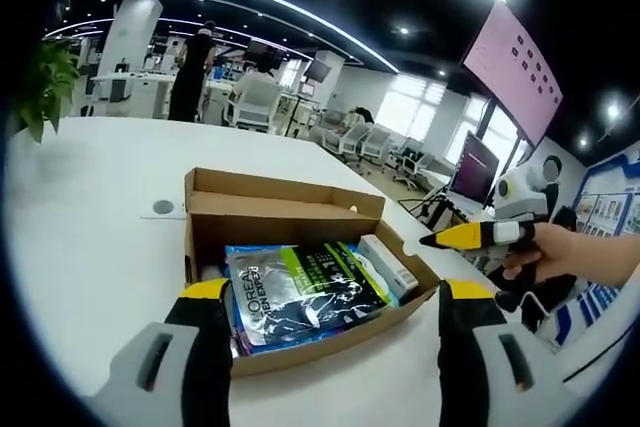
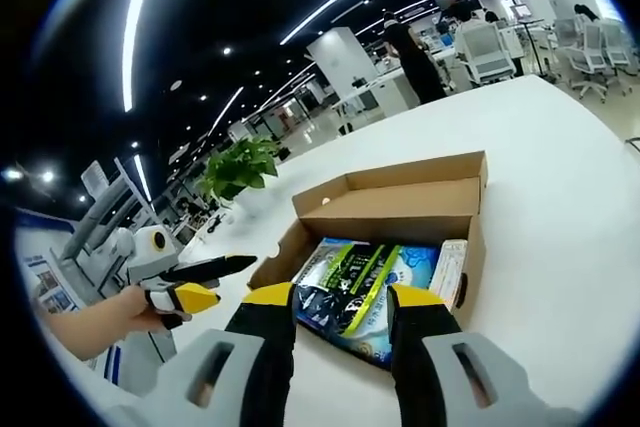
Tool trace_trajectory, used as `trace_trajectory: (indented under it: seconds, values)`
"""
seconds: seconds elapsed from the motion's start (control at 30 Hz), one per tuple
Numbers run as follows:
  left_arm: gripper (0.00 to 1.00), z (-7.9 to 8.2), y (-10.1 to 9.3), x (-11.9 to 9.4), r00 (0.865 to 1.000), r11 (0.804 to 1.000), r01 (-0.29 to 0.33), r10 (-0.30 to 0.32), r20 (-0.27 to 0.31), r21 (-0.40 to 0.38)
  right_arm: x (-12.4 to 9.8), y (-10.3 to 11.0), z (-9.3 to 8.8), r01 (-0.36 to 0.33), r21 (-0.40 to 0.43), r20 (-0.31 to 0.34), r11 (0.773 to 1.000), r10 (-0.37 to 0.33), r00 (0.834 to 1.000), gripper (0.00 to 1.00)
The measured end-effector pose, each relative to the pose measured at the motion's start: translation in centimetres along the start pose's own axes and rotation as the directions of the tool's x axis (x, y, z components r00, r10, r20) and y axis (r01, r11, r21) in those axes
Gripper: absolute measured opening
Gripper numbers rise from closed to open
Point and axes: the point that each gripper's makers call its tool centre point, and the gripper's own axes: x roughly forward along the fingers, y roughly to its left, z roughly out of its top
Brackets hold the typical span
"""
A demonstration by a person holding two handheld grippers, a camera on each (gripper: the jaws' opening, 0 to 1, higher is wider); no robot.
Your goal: Operate the shoe box by opening the lid, removing the specified soft item, and placing it in the target area until the item is outside and the box remains undamaged.
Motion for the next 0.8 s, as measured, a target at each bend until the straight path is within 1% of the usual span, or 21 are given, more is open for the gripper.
trace_trajectory:
  seconds: [0.2, 0.4, 0.53, 0.67, 0.8]
  values:
    - [0.83, -0.8, 0.0, 0.4, 1.000, 1.000, 0.010, -0.010, -0.014, -0.006, 0.1, 0.0, -0.6, 0.004, 0.003, -0.022, 1.000, -0.004, 1.000, 0.34]
    - [0.80, -1.1, 0.1, 0.9, 1.000, 1.000, 0.018, -0.018, -0.021, -0.014, 0.4, 0.3, -1.2, -0.002, 0.003, -0.041, 1.000, 0.002, 0.999, 0.33]
    - [0.78, -1.2, 0.2, 1.2, 0.999, 1.000, 0.024, -0.024, -0.026, -0.011, 0.5, 0.4, -1.4, -0.002, 0.005, -0.049, 1.000, 0.002, 0.999, 0.33]
    - [0.77, -1.0, 0.0, 1.5, 0.999, 0.999, 0.034, -0.034, -0.025, 0.001, 0.8, 0.6, -1.5, -0.004, 0.008, -0.054, 1.000, 0.005, 0.999, 0.32]
    - [0.77, -1.0, 0.3, 1.8, 0.999, 0.999, 0.035, -0.035, -0.025, -0.007, 1.2, 0.8, -1.9, -0.009, 0.009, -0.064, 1.000, 0.009, 0.998, 0.32]
